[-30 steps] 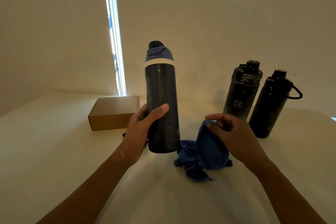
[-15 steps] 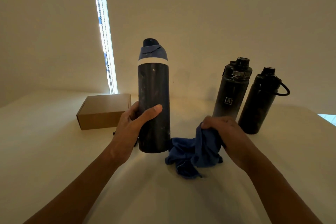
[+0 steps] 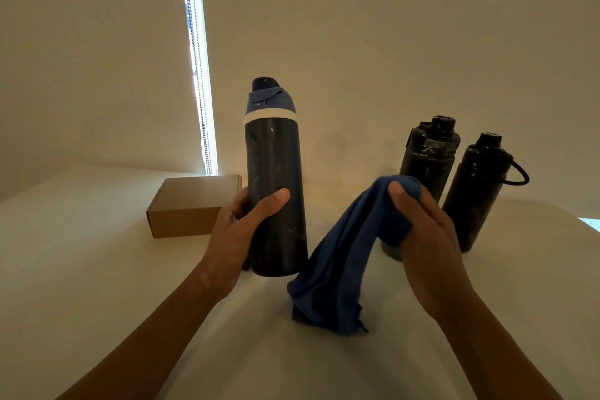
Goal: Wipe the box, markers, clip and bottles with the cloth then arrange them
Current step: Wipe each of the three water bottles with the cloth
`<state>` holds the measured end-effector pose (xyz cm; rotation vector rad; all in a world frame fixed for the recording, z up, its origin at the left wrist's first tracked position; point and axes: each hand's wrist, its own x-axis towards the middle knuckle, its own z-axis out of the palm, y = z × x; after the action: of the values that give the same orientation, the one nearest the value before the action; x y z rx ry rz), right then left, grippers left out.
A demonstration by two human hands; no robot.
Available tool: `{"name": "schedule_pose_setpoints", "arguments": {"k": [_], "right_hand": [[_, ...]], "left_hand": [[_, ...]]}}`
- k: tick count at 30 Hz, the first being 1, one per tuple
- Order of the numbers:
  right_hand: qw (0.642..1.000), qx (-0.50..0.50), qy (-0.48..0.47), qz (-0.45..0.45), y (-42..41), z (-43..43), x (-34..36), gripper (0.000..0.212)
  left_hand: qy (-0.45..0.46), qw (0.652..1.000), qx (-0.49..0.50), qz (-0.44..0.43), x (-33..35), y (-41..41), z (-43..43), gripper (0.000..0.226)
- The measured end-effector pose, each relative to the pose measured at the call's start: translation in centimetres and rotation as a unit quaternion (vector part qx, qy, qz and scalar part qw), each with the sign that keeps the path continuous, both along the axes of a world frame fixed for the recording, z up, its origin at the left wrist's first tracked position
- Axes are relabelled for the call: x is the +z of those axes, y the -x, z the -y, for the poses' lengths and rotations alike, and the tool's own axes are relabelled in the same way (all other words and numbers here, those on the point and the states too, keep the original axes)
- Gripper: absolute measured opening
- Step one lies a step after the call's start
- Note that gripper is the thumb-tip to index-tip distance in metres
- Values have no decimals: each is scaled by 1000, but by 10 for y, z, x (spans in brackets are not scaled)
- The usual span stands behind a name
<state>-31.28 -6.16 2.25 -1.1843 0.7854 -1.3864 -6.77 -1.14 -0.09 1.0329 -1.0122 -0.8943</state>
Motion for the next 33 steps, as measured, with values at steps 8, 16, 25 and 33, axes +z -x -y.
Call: {"name": "schedule_pose_setpoints", "arguments": {"k": [8,16,25,33], "right_hand": [[994,79,23,70,-2,-19,12,43],[831,72,310,-457,-35,-31,-41,15],[776,42,375,-505,-35,-24,-48,21],[786,-40,376,-489,-40,-25,-52,40]], "left_hand": [[-10,1000,-2,-12,2,1,-2,57],[-29,999,7,-45,7,3,-3,48],[-30,998,2,-60,9,2,-4,47],[-4,997,35,-75,8,7,-2,54]]}}
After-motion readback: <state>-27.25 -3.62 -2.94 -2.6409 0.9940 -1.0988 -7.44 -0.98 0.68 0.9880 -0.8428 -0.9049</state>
